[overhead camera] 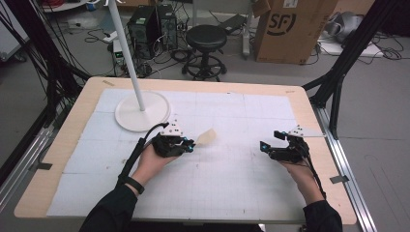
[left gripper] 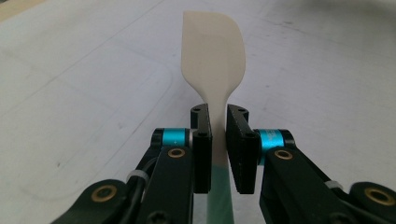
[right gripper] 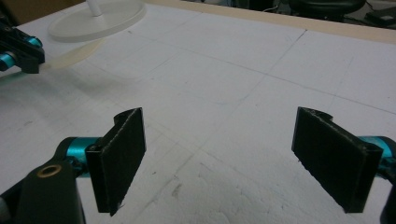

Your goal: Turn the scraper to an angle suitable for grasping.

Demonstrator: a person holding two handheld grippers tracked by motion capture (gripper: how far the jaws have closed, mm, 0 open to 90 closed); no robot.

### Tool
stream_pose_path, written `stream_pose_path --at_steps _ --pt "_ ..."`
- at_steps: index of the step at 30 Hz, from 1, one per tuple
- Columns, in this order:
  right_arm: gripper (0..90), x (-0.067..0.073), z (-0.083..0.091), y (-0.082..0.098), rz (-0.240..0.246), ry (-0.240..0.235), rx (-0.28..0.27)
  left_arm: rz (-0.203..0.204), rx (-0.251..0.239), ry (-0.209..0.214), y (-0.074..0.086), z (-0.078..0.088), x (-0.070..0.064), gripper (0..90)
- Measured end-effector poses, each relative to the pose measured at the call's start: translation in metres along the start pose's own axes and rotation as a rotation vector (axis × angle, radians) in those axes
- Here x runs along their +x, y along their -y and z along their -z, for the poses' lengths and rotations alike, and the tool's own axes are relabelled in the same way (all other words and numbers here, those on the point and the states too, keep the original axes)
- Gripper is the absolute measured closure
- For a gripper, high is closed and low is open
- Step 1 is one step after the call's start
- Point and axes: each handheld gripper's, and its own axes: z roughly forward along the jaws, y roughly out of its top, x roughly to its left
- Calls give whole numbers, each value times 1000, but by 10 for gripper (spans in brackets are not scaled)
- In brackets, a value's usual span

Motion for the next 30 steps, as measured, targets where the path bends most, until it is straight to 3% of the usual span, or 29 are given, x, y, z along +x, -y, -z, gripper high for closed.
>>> stream_pose_path --at_steps 1,3,4,5,6,8,9,16,21,25,28,29,30 --pt "169 0 0 0 0 1 -2 0 0 0 0 0 0 808" --pt "169 0 0 0 -2 2 -4 -19 -14 55 -2 -3 -3 809" --pt "169 0 0 0 0 2 -2 -47 -2 107 -1 -9 -7 809" --pt "169 0 0 0 -2 2 0 -47 -2 107 -1 -9 -7 809" --pt "169 0 0 0 -1 2 0 -80 31 151 1 -17 -13 809" --pt "169 0 0 0 1 -1 -1 -116 52 199 2 -25 -20 809" --pt "169 1 -1 0 -1 -1 0 -116 52 199 2 -25 -20 809" --pt "169 0 -1 0 2 -1 -1 -215 79 309 6 -40 -36 810" --pt "170 1 -1 0 1 -1 0 -238 93 329 9 -44 -39 809" --pt "170 1 -1 0 0 -1 1 -231 105 307 9 -45 -38 779" --pt "170 1 -1 0 7 0 1 -173 72 257 5 -38 -36 568" --pt "170 1 -1 0 6 -1 1 -138 43 211 1 -27 -31 522" --pt "170 1 -1 0 4 -4 3 -138 43 211 1 -27 -31 467"
